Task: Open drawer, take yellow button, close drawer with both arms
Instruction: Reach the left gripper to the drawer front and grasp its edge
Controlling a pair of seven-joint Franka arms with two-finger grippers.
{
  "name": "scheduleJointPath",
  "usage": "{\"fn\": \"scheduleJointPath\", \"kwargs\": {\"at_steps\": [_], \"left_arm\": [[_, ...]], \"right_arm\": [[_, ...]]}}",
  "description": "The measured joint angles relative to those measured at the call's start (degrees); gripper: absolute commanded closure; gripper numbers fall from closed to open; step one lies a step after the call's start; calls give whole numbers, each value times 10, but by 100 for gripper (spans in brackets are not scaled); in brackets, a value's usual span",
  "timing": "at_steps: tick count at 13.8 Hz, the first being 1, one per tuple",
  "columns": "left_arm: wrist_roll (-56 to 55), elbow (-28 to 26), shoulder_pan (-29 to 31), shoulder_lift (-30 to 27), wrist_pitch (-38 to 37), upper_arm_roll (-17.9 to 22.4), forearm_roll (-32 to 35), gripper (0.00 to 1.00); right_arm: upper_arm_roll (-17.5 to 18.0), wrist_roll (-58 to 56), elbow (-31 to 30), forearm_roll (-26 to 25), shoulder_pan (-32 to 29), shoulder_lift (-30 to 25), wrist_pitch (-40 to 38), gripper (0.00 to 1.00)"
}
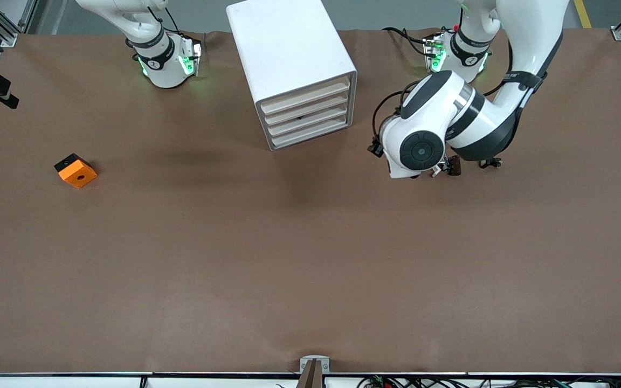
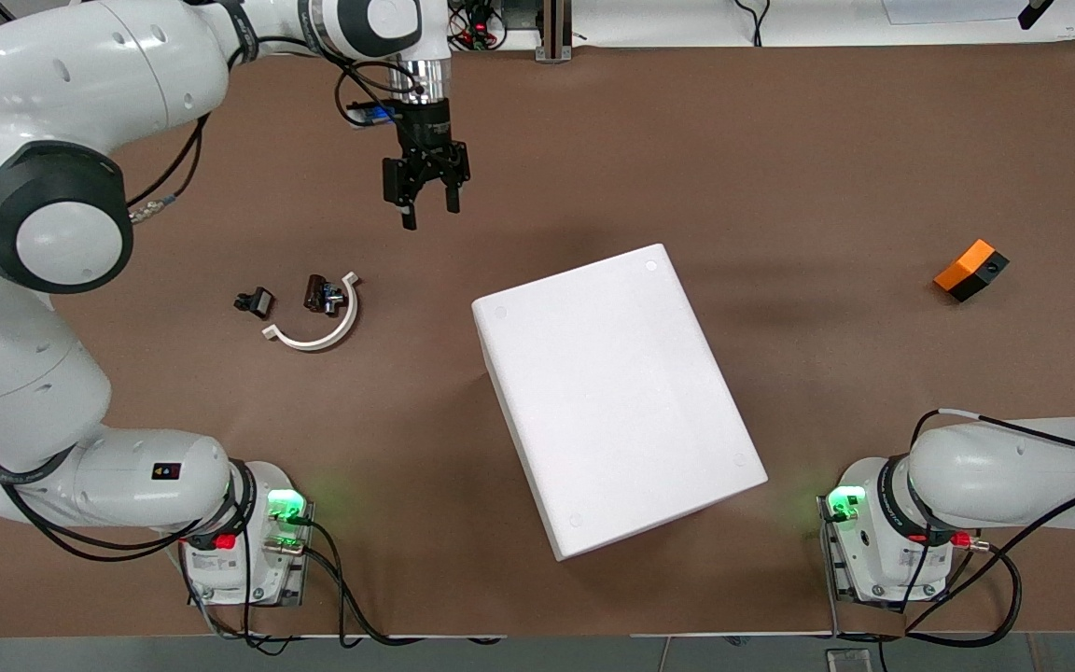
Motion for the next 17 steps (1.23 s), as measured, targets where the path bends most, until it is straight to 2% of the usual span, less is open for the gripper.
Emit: {"fn": "scheduleJointPath", "kwargs": {"at_steps": [6, 12, 17], "left_arm": [[-83, 2, -6, 46, -36, 0, -62, 0], [-150, 3, -10, 127, -73, -1, -105, 0], [-182, 10, -18, 144, -77, -1, -181, 0]], "right_arm": [[0, 0, 0, 0, 0, 0, 0, 0], [0, 0, 0, 0, 0, 0, -4, 0], [0, 0, 0, 0, 0, 0, -5, 0]]}}
